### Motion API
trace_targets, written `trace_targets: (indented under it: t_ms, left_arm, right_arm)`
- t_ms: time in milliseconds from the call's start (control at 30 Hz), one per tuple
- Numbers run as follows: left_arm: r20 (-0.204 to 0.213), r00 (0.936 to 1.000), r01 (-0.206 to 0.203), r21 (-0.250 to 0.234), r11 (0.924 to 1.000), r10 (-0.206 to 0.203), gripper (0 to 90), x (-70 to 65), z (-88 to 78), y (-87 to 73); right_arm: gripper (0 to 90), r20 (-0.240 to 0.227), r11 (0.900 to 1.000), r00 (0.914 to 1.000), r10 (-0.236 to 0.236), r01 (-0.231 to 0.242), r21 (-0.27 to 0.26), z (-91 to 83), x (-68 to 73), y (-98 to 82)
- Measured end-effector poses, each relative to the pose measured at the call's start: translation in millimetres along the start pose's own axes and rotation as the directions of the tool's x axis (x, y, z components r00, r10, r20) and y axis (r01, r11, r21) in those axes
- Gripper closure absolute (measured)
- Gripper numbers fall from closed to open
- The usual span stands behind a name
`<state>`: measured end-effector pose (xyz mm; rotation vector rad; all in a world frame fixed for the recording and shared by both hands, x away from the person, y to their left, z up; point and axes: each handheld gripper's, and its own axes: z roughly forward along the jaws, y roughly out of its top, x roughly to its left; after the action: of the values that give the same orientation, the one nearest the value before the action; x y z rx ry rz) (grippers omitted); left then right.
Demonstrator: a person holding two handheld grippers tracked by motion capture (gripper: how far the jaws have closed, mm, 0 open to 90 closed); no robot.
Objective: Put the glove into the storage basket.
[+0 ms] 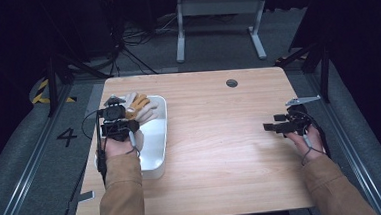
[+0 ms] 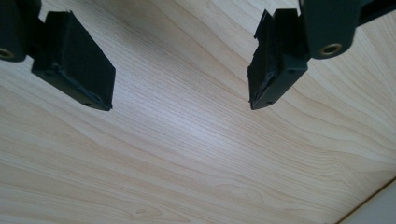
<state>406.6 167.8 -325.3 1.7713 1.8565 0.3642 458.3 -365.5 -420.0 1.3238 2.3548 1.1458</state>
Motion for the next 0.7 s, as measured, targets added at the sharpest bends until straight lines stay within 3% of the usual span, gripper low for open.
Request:
trace_targets:
  t_ms: [500,700]
  left_arm:
    - [-0.015,0.9992,0.036,0.013,0.9993,-0.036,68.8,5.3,12.6,-1.3]
    - [-0.004,0.9957,0.093,0.018,0.9955,-0.092,68.7,13.4,22.8,-7.0]
  right_arm:
    - [23.2,-0.007,1.0,1.0,-0.004,0.004,0.001,0.9,-0.6,-0.7]
    - [23.2,-0.009,1.0,0.9999,-0.006,0.006,0.002,1.8,-0.6,-0.9]
